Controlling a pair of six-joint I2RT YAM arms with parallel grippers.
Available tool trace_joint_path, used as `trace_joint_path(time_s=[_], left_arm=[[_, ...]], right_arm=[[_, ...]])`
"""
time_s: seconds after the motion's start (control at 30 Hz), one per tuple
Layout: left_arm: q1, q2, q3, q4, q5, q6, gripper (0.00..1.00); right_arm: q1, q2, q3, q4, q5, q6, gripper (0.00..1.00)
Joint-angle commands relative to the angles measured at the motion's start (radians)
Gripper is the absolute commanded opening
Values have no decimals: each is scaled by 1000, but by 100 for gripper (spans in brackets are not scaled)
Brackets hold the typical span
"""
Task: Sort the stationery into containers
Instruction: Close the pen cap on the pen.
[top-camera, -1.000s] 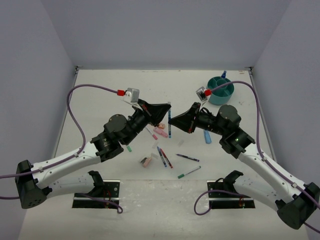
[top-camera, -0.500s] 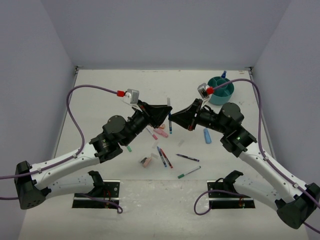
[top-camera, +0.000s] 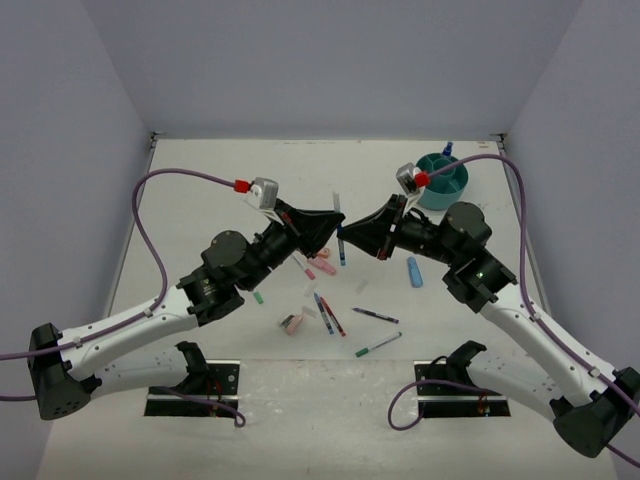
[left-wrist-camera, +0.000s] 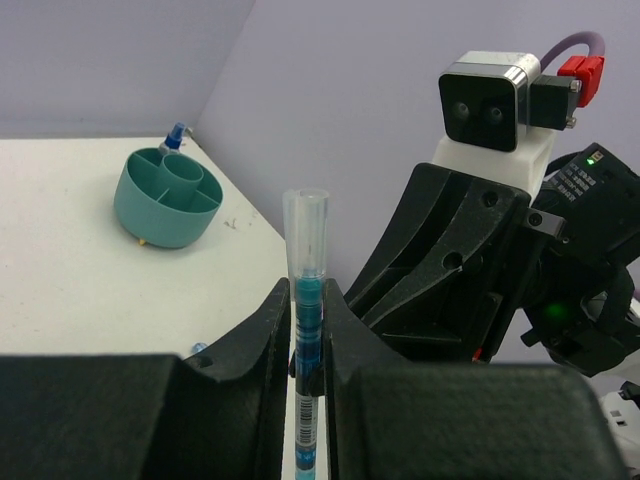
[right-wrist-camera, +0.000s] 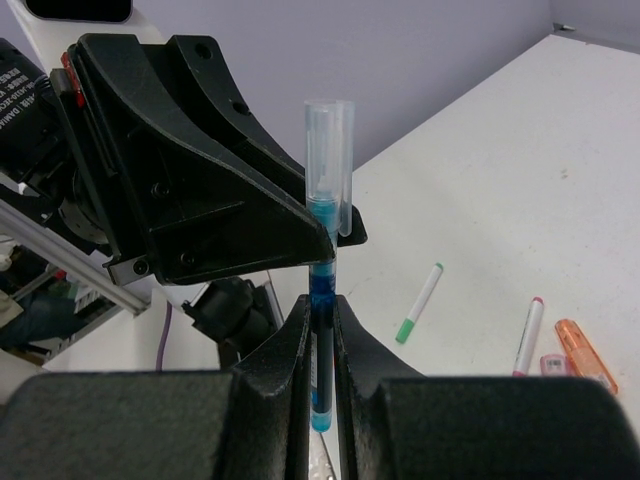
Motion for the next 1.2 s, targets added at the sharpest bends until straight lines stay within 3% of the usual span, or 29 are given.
trace_joint_path(time_s=[0.0,0.1,0.17,0.23,0.53,0.77,0.97,1.03,1.1,1.13,1.17], left_arm=[[-2,8,1,10,42,47,0],[-2,1,3,10,40,70,0],[-2,-12,4,18,50,95,0],[-2,-33,-7,54,80,125,0],[-2,-93,-55,181,179,196,0],[-2,-85,-52,210,193,211,0],[-2,-67,-38,204,193,216,0],[-2,-65,-41,204,211,227,0],[-2,-64,-41,193,216,238,7],[-4,-65,-42,190,216,240,23],[-4,-67,-42,187,218,240,26]], right_arm=[[2,-1,68,48,-27,-28,0],[2,2,63,46,-39,-44,2],[2,8,52,44,-47,-54,16],[2,13,46,42,-53,-55,22],[3,53,69,16,-152,-71,36],[5,70,64,46,-252,-66,29],[5,60,65,62,-271,-68,0],[5,47,58,68,-244,-76,0],[6,35,53,51,-185,-87,0],[5,28,51,42,-167,-95,0],[5,26,51,36,-159,-101,0]])
